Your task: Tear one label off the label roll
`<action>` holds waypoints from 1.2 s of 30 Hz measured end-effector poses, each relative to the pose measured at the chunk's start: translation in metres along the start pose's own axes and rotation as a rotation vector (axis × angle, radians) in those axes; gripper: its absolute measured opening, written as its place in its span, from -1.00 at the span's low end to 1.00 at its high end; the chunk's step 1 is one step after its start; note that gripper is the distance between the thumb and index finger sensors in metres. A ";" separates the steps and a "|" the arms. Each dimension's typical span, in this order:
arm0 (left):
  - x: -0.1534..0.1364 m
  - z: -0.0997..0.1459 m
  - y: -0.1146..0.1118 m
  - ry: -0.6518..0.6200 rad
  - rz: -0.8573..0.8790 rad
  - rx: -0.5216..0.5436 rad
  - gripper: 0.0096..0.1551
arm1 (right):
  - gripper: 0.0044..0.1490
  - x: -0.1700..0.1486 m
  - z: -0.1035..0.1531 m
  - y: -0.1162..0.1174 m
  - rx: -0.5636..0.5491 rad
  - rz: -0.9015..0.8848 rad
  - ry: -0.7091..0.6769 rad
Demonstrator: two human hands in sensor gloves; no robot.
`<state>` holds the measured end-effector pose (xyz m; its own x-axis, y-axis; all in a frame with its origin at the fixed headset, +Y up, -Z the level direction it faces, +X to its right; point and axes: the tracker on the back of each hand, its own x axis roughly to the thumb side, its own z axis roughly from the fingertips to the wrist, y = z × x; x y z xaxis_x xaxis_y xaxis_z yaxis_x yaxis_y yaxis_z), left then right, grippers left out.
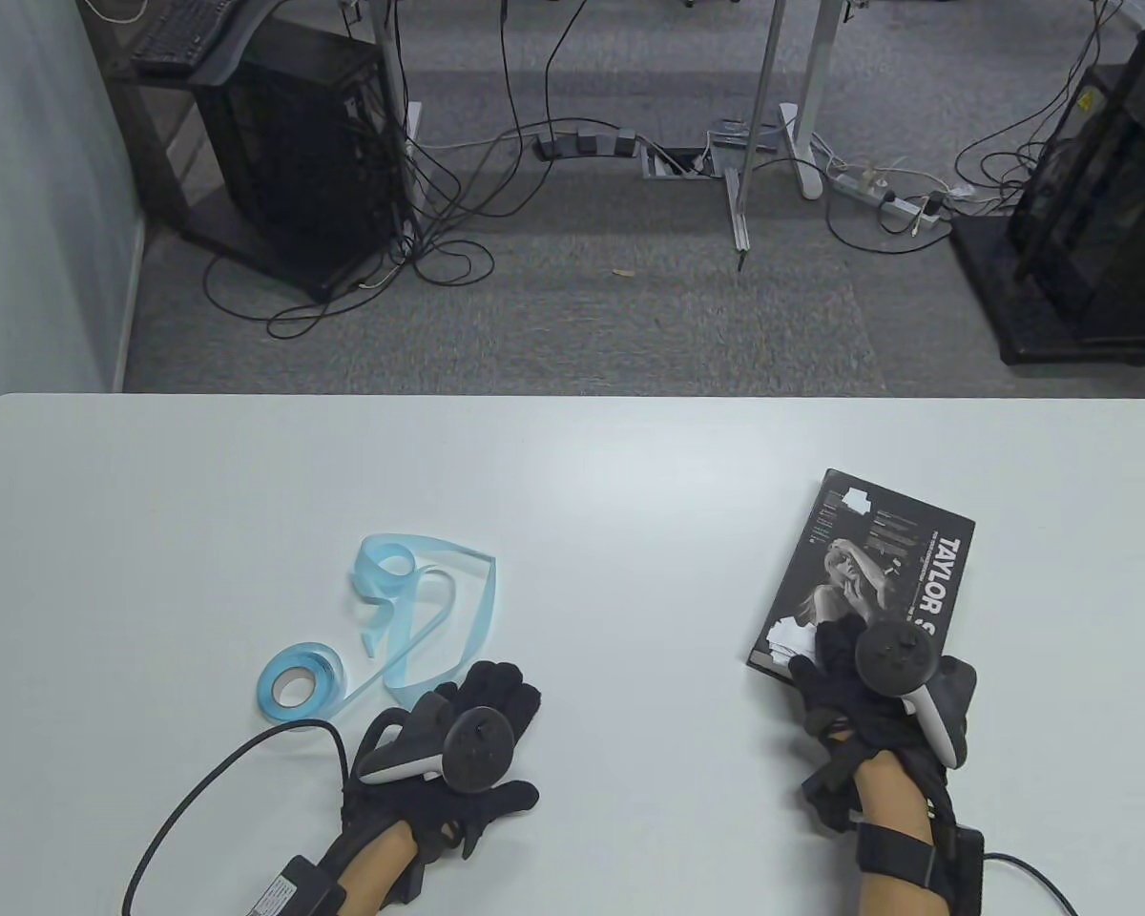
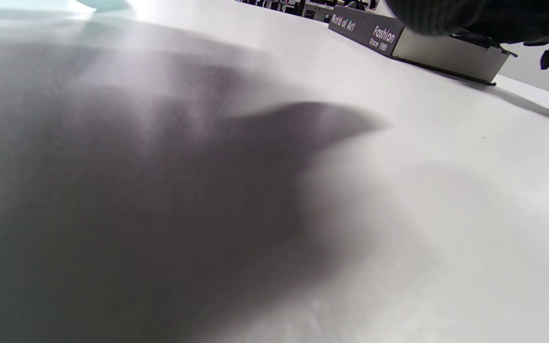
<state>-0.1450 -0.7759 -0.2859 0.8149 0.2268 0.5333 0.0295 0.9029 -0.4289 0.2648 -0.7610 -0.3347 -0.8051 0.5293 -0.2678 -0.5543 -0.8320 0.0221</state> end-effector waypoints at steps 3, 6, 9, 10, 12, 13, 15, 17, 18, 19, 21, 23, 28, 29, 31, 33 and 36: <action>0.000 0.000 0.000 0.002 0.003 -0.006 0.14 | -0.18 0.001 0.000 0.000 0.000 0.009 0.001; 0.000 0.000 0.000 0.005 0.005 -0.010 0.14 | -0.18 0.000 0.000 0.001 0.002 0.014 0.000; -0.001 0.001 0.000 0.006 0.006 -0.011 0.14 | -0.17 0.000 0.000 0.001 0.007 0.019 -0.001; -0.001 0.001 0.000 0.007 0.007 -0.014 0.14 | -0.16 0.001 0.000 0.002 0.008 0.024 -0.002; -0.001 0.001 0.000 0.005 0.007 -0.012 0.14 | -0.15 0.001 0.000 0.002 0.008 0.029 -0.005; -0.001 0.001 0.000 0.006 0.008 -0.014 0.14 | -0.14 0.002 0.000 0.003 0.014 0.036 -0.007; -0.001 0.001 0.000 0.006 0.009 -0.014 0.14 | -0.10 0.003 0.001 0.004 0.024 0.057 -0.011; -0.001 0.002 0.000 0.006 0.011 -0.013 0.14 | -0.07 0.006 0.003 0.003 0.028 0.058 -0.024; -0.001 0.002 0.000 0.005 0.010 -0.012 0.14 | -0.07 0.008 0.004 0.003 0.026 0.058 -0.032; -0.001 0.002 0.000 0.002 0.009 -0.009 0.14 | -0.07 0.012 0.005 0.002 0.023 0.062 -0.044; -0.001 0.002 0.000 0.002 0.009 -0.007 0.14 | -0.06 0.022 0.010 0.002 0.022 0.074 -0.085; -0.001 0.002 0.001 -0.001 0.009 -0.003 0.14 | -0.06 0.032 0.015 0.003 0.029 0.085 -0.124; -0.002 0.003 0.001 0.000 0.011 0.003 0.14 | -0.02 0.068 0.034 0.014 0.067 0.131 -0.269; -0.003 0.004 0.001 0.000 0.011 0.003 0.14 | 0.01 0.073 0.037 0.017 0.080 0.133 -0.293; -0.003 0.004 0.001 0.002 0.014 0.002 0.14 | 0.04 0.090 0.047 0.029 0.123 0.150 -0.361; -0.003 0.004 0.000 0.000 0.019 0.001 0.14 | 0.06 0.102 0.054 0.041 0.155 0.175 -0.409; -0.003 0.004 0.001 -0.004 0.023 0.006 0.14 | 0.08 0.120 0.066 0.059 0.220 0.232 -0.476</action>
<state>-0.1500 -0.7742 -0.2848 0.8129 0.2492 0.5264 0.0073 0.8994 -0.4370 0.1219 -0.7360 -0.3022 -0.8890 0.3961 0.2299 -0.3420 -0.9080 0.2419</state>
